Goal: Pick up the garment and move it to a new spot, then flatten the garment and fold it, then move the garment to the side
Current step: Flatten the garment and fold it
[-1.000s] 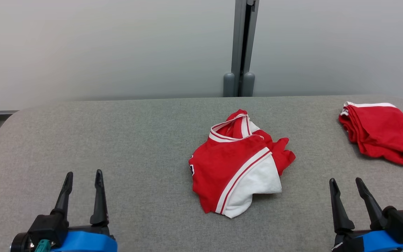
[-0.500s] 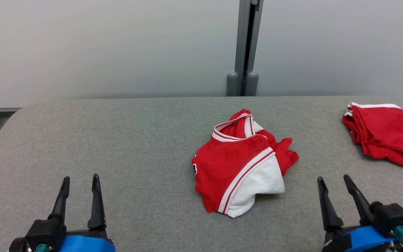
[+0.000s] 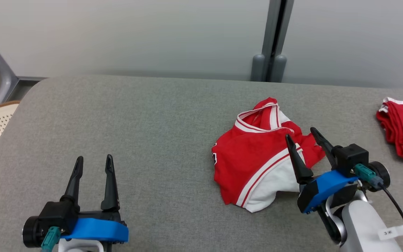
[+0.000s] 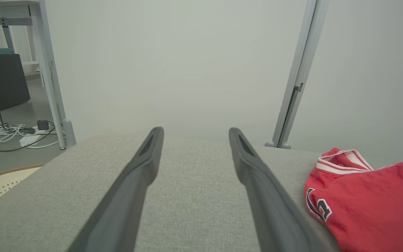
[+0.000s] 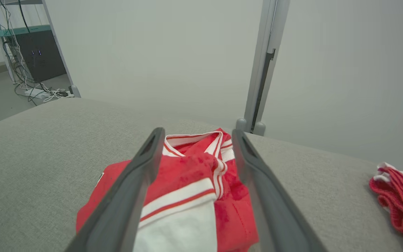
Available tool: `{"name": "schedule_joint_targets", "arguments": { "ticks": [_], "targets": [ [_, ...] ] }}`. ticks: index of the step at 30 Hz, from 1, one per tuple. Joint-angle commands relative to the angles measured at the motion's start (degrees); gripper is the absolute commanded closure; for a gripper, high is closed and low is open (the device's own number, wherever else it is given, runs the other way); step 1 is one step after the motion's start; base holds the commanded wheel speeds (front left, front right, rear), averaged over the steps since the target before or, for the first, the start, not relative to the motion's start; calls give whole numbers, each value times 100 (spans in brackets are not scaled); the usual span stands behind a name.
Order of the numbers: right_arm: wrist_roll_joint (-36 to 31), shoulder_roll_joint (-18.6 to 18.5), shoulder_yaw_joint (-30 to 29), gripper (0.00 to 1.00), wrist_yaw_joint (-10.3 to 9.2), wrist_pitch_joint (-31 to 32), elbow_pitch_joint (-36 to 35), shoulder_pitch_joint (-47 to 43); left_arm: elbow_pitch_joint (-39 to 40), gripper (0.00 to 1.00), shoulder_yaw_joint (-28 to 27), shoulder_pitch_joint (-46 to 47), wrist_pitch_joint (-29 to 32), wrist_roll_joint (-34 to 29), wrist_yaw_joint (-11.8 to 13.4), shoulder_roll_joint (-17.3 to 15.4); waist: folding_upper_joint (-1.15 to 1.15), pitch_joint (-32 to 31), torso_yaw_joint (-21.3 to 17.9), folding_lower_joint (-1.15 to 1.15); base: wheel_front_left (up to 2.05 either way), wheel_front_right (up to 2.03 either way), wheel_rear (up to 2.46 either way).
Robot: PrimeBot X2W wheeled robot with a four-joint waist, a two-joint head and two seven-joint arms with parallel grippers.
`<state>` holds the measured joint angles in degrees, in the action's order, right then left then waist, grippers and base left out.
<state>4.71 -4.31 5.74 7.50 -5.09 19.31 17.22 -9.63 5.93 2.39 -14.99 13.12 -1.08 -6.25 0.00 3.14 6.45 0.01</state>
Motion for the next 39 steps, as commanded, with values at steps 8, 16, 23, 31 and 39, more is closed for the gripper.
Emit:
{"name": "schedule_joint_targets", "arguments": {
  "ticks": [8,16,23,31,39],
  "targets": [
    [-45,-134,40,0,-1,-136,1382,602,-71,0,-48,240,-28,-86,-106,145,0,390,325,-1,0,0,0],
    [343,-21,360,100,-1,-529,2134,1103,-143,0,-90,339,-28,-172,-186,225,0,459,388,-1,0,0,0],
    [451,124,1089,100,-1,-773,2073,1619,-157,0,-109,341,-28,-183,-232,279,0,385,525,-1,0,0,0],
    [1165,132,2887,100,0,-665,1887,1584,-235,0,-75,375,-28,-117,-279,323,0,425,793,-1,0,0,0],
    [1618,136,4564,100,-1,-506,1684,1294,-293,0,-34,435,-28,-61,-257,335,0,497,940,-1,0,0,0]
  ]
}}
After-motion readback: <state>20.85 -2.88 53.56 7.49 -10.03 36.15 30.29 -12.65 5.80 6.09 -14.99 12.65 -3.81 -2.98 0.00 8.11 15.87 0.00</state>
